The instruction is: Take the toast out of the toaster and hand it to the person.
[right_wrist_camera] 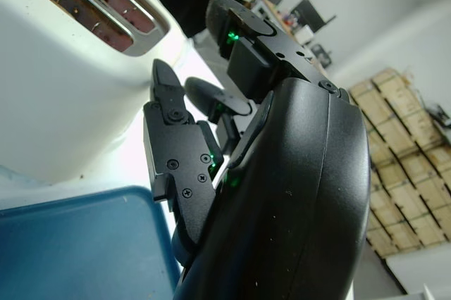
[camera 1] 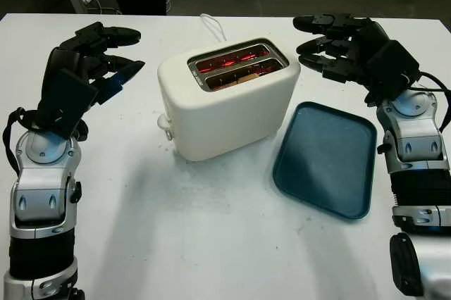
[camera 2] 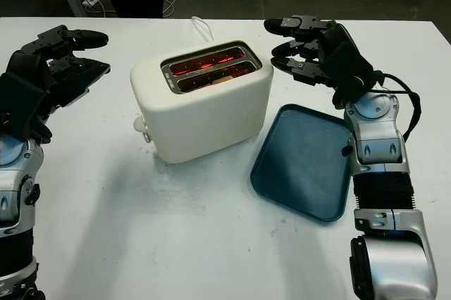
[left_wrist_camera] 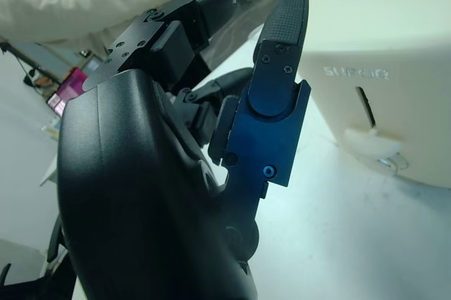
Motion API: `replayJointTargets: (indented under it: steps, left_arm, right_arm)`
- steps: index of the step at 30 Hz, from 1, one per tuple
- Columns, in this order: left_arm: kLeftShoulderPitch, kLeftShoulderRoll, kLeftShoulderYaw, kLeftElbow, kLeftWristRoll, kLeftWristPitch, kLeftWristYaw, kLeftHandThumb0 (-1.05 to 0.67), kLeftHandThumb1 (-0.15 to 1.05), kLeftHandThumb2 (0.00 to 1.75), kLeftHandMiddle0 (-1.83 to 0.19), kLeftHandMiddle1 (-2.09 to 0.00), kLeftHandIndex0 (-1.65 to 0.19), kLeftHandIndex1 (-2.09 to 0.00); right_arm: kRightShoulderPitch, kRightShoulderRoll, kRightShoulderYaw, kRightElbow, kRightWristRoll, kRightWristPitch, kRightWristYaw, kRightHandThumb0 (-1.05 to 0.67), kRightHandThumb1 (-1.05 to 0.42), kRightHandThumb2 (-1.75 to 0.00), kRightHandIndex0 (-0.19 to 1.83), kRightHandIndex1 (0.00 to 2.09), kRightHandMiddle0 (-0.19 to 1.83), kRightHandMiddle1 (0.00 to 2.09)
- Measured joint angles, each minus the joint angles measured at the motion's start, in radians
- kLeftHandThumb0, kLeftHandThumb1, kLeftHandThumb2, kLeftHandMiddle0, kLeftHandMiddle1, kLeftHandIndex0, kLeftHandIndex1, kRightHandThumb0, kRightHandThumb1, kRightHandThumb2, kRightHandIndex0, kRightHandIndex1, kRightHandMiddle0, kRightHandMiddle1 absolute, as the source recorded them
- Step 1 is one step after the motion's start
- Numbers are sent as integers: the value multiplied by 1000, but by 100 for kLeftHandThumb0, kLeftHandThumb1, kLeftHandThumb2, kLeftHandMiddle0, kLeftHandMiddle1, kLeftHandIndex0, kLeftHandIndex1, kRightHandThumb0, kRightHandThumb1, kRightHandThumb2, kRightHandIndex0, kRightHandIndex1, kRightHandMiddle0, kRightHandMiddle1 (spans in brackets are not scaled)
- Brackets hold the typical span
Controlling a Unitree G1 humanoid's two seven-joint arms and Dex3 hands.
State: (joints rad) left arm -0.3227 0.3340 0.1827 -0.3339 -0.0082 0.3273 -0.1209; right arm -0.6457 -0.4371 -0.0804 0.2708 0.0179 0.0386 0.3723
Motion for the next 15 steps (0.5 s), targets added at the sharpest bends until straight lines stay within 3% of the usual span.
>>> replayJointTargets:
  steps: [15]
  left_arm:
    - [0, 0, 0, -9, 5, 5, 6, -53, 91, 0, -58, -94, -63, -61]
  right_arm:
    - [0, 0, 0, 0, 0, 0, -1, -1, -92, -16, 44, 89, 77, 1]
